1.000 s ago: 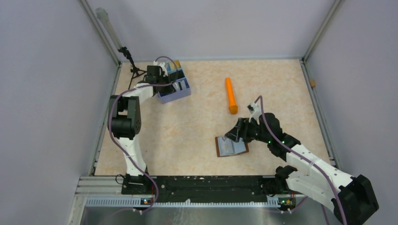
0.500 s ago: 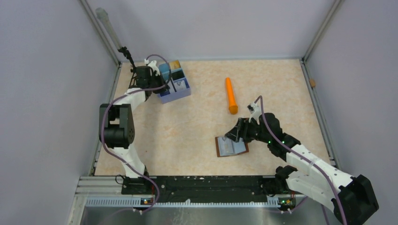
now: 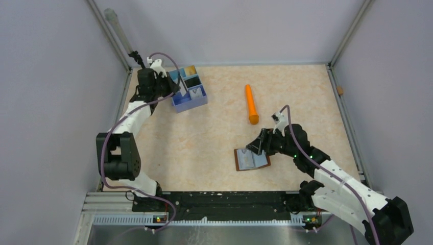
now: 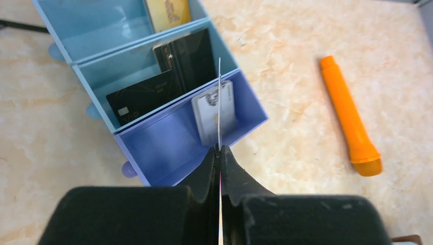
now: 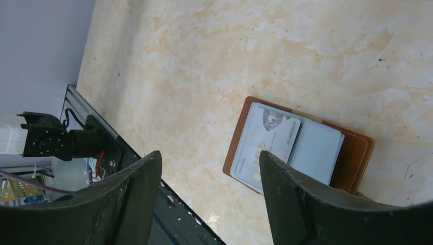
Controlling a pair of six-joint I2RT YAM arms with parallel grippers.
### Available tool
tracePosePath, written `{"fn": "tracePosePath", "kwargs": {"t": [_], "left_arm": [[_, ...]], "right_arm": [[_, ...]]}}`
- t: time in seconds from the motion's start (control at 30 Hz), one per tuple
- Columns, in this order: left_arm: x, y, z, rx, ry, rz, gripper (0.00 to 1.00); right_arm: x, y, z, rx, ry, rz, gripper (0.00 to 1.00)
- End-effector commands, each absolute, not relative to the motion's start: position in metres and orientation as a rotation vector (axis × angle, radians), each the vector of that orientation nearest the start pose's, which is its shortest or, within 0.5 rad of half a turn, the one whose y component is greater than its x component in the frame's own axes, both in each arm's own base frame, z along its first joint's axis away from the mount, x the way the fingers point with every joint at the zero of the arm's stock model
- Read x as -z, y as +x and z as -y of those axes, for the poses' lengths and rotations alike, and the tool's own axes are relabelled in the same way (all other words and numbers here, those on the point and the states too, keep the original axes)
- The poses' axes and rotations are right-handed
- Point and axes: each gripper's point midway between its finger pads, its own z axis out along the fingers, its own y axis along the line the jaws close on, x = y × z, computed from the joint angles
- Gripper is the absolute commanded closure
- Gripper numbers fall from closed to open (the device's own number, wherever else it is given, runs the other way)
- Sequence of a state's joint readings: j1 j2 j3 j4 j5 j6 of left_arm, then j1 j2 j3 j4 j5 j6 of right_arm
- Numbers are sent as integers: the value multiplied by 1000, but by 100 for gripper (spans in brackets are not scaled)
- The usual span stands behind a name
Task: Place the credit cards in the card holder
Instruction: Pick up the credit card from the storage box.
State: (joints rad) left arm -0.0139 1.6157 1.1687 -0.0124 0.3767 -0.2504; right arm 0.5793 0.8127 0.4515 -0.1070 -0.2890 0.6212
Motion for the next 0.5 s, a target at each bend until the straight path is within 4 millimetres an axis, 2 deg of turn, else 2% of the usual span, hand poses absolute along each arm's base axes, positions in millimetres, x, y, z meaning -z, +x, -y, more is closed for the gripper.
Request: {"fn": "tracePosePath", "kwargs": {"t": [0.0,0.13,0.27,0.37,0.47], "left_arm": [[-256,451,97,645,60,-1872,100],[-282,418,129,765,119,-1839,100],[-283,366,186,943,237,-1876,100],[-279,317,236,1099,359,-1866,100],[-274,271,273,1252,455,-1856,100]], "right_arm": [[-158,203,-213,-1000,-142,-2120,31],[-172,203,-214,-1019,-156,-2083,28],[-182,198,-219,-1076,-177,-2045,24],[-190,193,-223,-1127,-193,-2008,22],[-199,187,-226,-1185,-205,-1968,21]]}}
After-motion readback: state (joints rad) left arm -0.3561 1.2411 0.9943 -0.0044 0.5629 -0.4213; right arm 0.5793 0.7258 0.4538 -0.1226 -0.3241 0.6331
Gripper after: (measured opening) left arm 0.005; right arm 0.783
